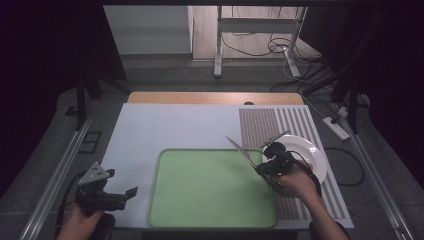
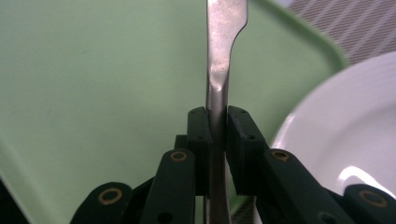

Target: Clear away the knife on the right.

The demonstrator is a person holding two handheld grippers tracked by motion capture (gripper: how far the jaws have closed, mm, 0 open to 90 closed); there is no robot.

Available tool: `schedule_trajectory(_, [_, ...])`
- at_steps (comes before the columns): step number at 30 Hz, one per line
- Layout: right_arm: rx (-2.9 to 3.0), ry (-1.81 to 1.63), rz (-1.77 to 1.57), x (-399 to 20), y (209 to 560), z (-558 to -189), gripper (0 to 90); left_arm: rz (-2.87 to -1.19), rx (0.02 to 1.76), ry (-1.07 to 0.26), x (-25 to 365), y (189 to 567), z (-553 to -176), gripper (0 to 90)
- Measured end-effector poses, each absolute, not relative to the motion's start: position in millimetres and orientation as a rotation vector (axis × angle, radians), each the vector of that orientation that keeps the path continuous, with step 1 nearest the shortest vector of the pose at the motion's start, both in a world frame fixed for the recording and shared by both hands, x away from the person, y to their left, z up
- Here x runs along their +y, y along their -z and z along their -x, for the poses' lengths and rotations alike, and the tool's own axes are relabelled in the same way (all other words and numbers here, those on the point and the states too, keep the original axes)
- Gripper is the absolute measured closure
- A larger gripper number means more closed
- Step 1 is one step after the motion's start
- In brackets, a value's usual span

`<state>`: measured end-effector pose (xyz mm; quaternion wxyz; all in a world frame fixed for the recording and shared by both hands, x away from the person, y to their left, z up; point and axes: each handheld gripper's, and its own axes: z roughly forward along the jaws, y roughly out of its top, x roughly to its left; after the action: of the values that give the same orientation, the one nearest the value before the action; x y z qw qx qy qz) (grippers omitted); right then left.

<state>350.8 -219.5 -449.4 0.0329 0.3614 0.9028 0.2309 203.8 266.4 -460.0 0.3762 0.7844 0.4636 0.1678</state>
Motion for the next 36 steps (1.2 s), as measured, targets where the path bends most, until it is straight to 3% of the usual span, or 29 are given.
schedule_trajectory(17, [2.966, -0.541, -1.045, -190, 492, -322, 79.7, -2.014, 1.180, -0.434, 266, 460, -204, 0.7])
schedule_trajectory(20, [2.963, -0.588, -1.013, -189, 490, -323, 74.2, -2.017, 1.181, -0.432, 266, 460, -204, 0.7])
schedule_trajectory(21, [2.958, -0.604, -0.980, -188, 486, -323, 74.8, -2.017, 1.182, -0.432, 265, 460, -204, 0.7])
schedule_trajectory(22, [2.952, -0.635, -0.902, -182, 479, -324, 84.9, -2.024, 1.180, -0.436, 264, 460, -204, 0.7])
schedule_trajectory(23, [2.967, -0.652, -0.863, -178, 477, -324, 89.5, -2.029, 1.179, -0.440, 264, 460, -204, 0.7])
schedule_trajectory(31, [2.988, -0.620, -0.668, -134, 490, -335, 90.0, -2.035, 1.176, -0.443, 263, 460, -205, 0.7])
schedule_trajectory(36, [2.984, -0.584, -0.677, -133, 500, -343, 90.0, -2.039, 1.175, -0.445, 263, 460, -205, 0.8])
